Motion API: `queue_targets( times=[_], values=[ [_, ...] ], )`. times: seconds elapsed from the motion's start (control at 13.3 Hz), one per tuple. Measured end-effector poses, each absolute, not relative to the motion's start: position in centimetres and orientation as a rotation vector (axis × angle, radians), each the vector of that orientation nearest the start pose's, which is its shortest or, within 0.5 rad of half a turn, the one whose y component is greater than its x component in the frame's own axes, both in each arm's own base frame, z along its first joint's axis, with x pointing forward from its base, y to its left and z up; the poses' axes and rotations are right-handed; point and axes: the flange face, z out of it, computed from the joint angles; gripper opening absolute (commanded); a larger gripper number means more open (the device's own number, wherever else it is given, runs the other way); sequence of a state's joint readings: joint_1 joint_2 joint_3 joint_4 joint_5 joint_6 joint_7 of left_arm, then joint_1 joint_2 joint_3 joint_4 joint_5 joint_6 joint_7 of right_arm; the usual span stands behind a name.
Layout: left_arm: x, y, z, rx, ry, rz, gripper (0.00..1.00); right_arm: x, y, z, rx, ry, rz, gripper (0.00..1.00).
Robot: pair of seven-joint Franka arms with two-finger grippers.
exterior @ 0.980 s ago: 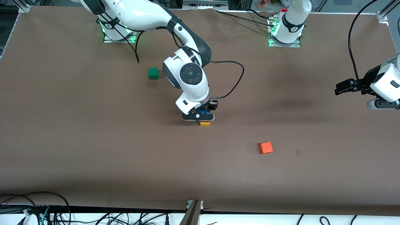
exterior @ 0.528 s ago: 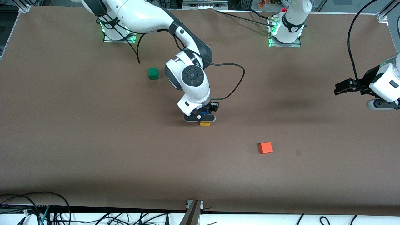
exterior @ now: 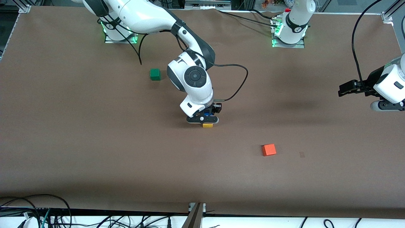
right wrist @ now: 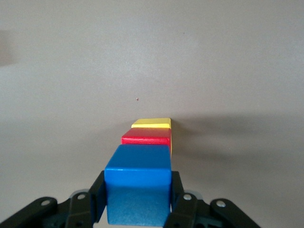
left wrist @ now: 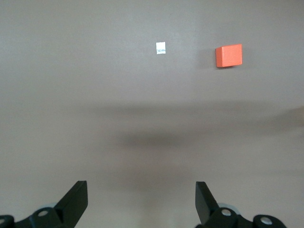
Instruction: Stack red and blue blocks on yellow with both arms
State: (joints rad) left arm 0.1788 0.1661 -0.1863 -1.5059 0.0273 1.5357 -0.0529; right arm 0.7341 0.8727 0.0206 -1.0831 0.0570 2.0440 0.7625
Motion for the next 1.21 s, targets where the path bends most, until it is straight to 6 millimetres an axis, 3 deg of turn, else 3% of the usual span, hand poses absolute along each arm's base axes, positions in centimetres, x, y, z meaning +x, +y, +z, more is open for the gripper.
queue_targets(
  times=[0.15,0.3,0.38,0.9,1.06,1.21],
  values=[
    [59.6,0.7,55.8,-3.133,-0.070,0.209,1.00,56.9,53.3,30.7,-3.035,0.054,-0.036,0.39],
    [59.6,0.7,55.8,-3.133,-0.070,0.210,1.00,56.9,53.3,30.7,-3.038,0.050,-0.044,0.88],
    [59.6,0.7,55.8,-3.133,-0.070,0.210,1.00,56.9,53.3,30.6,-3.039,0.049,-0.046,1.00],
    [59.6,0.7,55.7,-3.133,-0.070,0.210,1.00,57.3,52.7,30.8,-3.057,0.060,-0.038,1.00],
    [59.6,0.7,55.7,-3.133,-0.069,0.211,1.00,58.0,52.0,33.5,-3.068,0.077,-0.050,1.00],
    [59.6,0.7,55.7,-3.133,-0.069,0.210,1.00,59.5,49.2,38.9,-3.081,0.135,-0.085,1.00]
  ],
)
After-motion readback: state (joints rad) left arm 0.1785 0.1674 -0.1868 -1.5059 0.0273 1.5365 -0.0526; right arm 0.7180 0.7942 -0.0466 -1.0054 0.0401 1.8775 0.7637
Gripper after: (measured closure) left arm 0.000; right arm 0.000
